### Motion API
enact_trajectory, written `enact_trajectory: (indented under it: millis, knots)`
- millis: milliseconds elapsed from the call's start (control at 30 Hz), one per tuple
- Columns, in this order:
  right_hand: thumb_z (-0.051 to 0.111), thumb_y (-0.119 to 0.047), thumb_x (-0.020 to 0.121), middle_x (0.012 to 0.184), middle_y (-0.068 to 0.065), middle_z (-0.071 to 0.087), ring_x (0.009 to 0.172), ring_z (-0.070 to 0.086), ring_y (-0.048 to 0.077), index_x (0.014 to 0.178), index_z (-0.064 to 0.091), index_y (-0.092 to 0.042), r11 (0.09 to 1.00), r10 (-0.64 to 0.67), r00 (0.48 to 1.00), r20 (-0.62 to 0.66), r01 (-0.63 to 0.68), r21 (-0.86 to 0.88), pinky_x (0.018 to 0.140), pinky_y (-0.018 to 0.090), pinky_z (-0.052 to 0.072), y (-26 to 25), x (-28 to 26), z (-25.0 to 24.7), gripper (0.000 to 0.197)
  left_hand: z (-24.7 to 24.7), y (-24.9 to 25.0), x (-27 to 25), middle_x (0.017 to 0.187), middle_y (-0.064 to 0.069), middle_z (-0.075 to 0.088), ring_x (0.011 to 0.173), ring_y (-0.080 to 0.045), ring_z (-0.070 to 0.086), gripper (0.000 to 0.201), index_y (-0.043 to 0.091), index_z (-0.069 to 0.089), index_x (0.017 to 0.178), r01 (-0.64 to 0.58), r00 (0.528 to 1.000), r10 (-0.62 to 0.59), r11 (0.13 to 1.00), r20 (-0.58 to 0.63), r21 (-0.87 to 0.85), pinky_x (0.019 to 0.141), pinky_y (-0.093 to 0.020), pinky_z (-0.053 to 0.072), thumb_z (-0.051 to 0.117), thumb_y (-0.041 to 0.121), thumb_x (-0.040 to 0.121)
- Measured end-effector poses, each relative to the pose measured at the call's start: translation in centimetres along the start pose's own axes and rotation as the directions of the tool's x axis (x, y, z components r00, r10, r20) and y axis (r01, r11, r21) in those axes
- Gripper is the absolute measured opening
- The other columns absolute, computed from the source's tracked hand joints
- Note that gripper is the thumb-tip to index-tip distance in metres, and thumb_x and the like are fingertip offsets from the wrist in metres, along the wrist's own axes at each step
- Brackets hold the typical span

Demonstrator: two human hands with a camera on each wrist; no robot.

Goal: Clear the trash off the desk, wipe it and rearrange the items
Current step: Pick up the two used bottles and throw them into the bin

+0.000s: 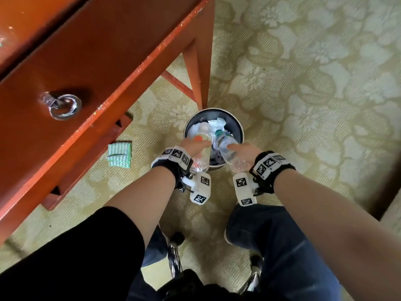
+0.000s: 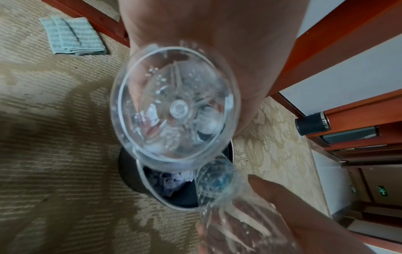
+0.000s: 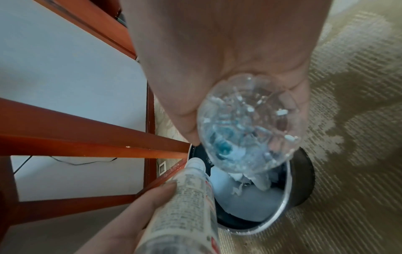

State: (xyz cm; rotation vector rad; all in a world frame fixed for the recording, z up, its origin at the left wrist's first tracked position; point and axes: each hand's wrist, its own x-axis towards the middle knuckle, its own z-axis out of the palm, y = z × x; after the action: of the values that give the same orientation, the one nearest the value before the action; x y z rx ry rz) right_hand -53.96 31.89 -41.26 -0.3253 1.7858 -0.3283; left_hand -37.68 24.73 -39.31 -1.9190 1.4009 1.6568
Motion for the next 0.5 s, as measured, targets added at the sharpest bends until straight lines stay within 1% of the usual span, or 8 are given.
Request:
enact_trajectory:
  millis: [100, 167, 200, 267, 300, 400, 433, 500]
  knots:
    - [0.058, -0.045, 0.087, 0.127, 0.014, 0.052, 0.108, 0.055, 0.028, 0.127, 0.046, -0.009, 0.999, -0.051, 0.999, -0.010, 0.051, 0.019, 0.094, 0.039, 0.044, -1.7, 1.2, -0.3, 0.054, 0.2, 1.4, 2.4, 0.131, -0.010, 0.051, 0.115, -0.031, 0.053, 0.076, 0.004, 0.040, 0.136, 0.015, 1.000, -0.015, 1.000, -0.023, 0.021, 0.089, -0.033, 0.043, 0.051, 0.058, 0.084]
    - [0.051, -0.044, 0.093, 0.128, 0.011, 0.046, 0.118, 0.049, 0.029, 0.142, 0.033, -0.006, 0.998, -0.055, 0.998, -0.028, 0.055, 0.004, 0.103, 0.042, 0.040, -2.5, 0.7, -0.4, 0.064, 0.6, 1.6, 4.1, 0.129, -0.018, 0.055, 0.114, -0.035, 0.056, 0.082, 0.000, 0.047, 0.131, 0.000, 0.997, 0.001, 1.000, -0.082, 0.013, 0.094, -0.040, 0.047, 0.047, 0.066, 0.082]
    - [0.050, -0.045, 0.093, 0.124, 0.010, 0.044, 0.120, 0.048, 0.030, 0.145, 0.029, -0.006, 0.999, -0.051, 0.998, -0.020, 0.051, -0.002, 0.105, 0.046, 0.040, -2.5, 0.7, -0.4, 0.067, 0.8, 1.7, 4.6, 0.125, -0.021, 0.058, 0.112, -0.037, 0.057, 0.073, -0.003, 0.051, 0.126, -0.015, 0.995, 0.016, 1.000, -0.103, 0.007, 0.095, -0.044, 0.048, 0.048, 0.058, 0.086]
    - [0.048, -0.045, 0.094, 0.126, 0.009, 0.044, 0.126, 0.045, 0.034, 0.146, 0.028, -0.008, 0.999, -0.041, 0.999, 0.005, 0.041, -0.009, 0.104, 0.050, 0.040, -2.2, 1.0, -0.6, 0.066, 0.9, 1.4, 6.1, 0.121, -0.025, 0.059, 0.112, -0.039, 0.058, 0.043, -0.009, 0.055, 0.118, -0.052, 0.989, 0.055, 0.998, -0.134, 0.024, 0.096, -0.045, 0.048, 0.044, 0.026, 0.095]
    - [0.048, -0.043, 0.095, 0.133, 0.012, 0.044, 0.125, 0.046, 0.034, 0.146, 0.029, -0.009, 0.999, -0.041, 0.999, 0.018, 0.041, -0.008, 0.102, 0.051, 0.043, -2.0, 1.0, -0.7, 0.064, 0.8, 1.4, 6.4, 0.120, -0.026, 0.060, 0.112, -0.038, 0.058, 0.036, -0.009, 0.057, 0.116, -0.068, 0.988, 0.077, 0.995, -0.136, 0.070, 0.096, -0.044, 0.048, 0.042, 0.017, 0.095]
    - [0.048, -0.041, 0.096, 0.141, 0.016, 0.044, 0.105, 0.052, 0.028, 0.143, 0.033, -0.011, 1.000, -0.020, 0.999, 0.036, 0.020, -0.002, 0.085, 0.046, 0.051, -1.3, 1.2, -1.0, 0.058, 0.6, 0.9, 6.6, 0.120, -0.024, 0.061, 0.112, -0.036, 0.058, 0.032, -0.007, 0.058, 0.116, -0.068, 0.987, 0.084, 0.991, -0.140, 0.113, 0.098, -0.039, 0.047, 0.042, 0.012, 0.096]
    - [0.048, -0.041, 0.096, 0.140, 0.015, 0.044, 0.104, 0.053, 0.027, 0.142, 0.035, -0.012, 1.000, -0.015, 0.999, 0.034, 0.015, 0.002, 0.082, 0.045, 0.052, -1.1, 1.3, -1.0, 0.056, 0.5, 0.9, 6.6, 0.121, -0.023, 0.060, 0.113, -0.034, 0.057, 0.031, -0.006, 0.057, 0.118, -0.051, 0.988, 0.070, 0.990, -0.141, 0.135, 0.097, -0.036, 0.046, 0.042, 0.012, 0.097]
    - [0.048, -0.038, 0.096, 0.139, 0.015, 0.045, 0.113, 0.054, 0.032, 0.141, 0.037, -0.011, 1.000, -0.007, 1.000, 0.028, 0.006, 0.013, 0.084, 0.046, 0.052, -1.0, 1.5, -1.1, 0.053, 0.2, 1.2, 6.0, 0.124, -0.023, 0.055, 0.115, -0.034, 0.054, 0.032, -0.007, 0.048, 0.123, -0.006, 0.988, 0.013, 0.999, -0.154, 0.044, 0.091, -0.034, 0.042, 0.045, 0.012, 0.097]
